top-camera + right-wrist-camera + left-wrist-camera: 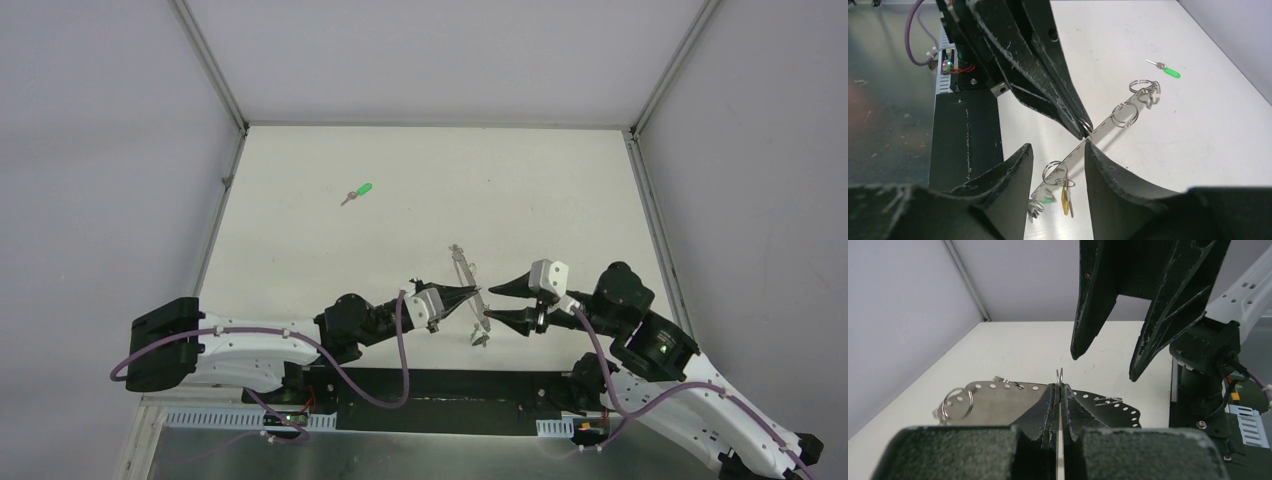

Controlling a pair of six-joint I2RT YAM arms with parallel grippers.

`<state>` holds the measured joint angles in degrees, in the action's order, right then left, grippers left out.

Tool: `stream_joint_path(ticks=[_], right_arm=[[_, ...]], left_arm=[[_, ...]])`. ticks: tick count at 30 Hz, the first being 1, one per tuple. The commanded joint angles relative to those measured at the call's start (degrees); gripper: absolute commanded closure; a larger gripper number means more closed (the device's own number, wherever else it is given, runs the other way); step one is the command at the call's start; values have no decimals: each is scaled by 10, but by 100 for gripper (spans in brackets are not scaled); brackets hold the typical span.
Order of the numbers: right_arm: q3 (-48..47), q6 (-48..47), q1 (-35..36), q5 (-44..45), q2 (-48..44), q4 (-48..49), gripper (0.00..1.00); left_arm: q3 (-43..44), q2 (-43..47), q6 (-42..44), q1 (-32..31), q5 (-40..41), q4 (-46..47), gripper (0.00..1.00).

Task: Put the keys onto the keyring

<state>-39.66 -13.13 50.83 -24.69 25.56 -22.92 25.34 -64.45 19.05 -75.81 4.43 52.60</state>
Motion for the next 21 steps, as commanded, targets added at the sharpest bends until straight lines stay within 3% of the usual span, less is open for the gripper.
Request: stream_joint_path(ticks=[1, 8, 16, 19, 21], right_arm=[[-17, -82, 2, -64, 4, -2, 56], [-15, -95, 2, -68, 6, 15, 58], [-12, -97, 2, -83, 27, 21, 69], [-5, -99, 2, -79, 32, 20, 75], [-2, -100, 2, -74, 34, 21, 86]], left_arm=[[-6, 31, 30, -5, -70, 34, 100], [-9, 27, 34, -5, -106, 35, 100], [-9, 19, 27, -5, -115, 54, 100], [-7, 19, 26, -4, -117, 55, 100], [-7, 18, 27, -5, -120, 57, 100]])
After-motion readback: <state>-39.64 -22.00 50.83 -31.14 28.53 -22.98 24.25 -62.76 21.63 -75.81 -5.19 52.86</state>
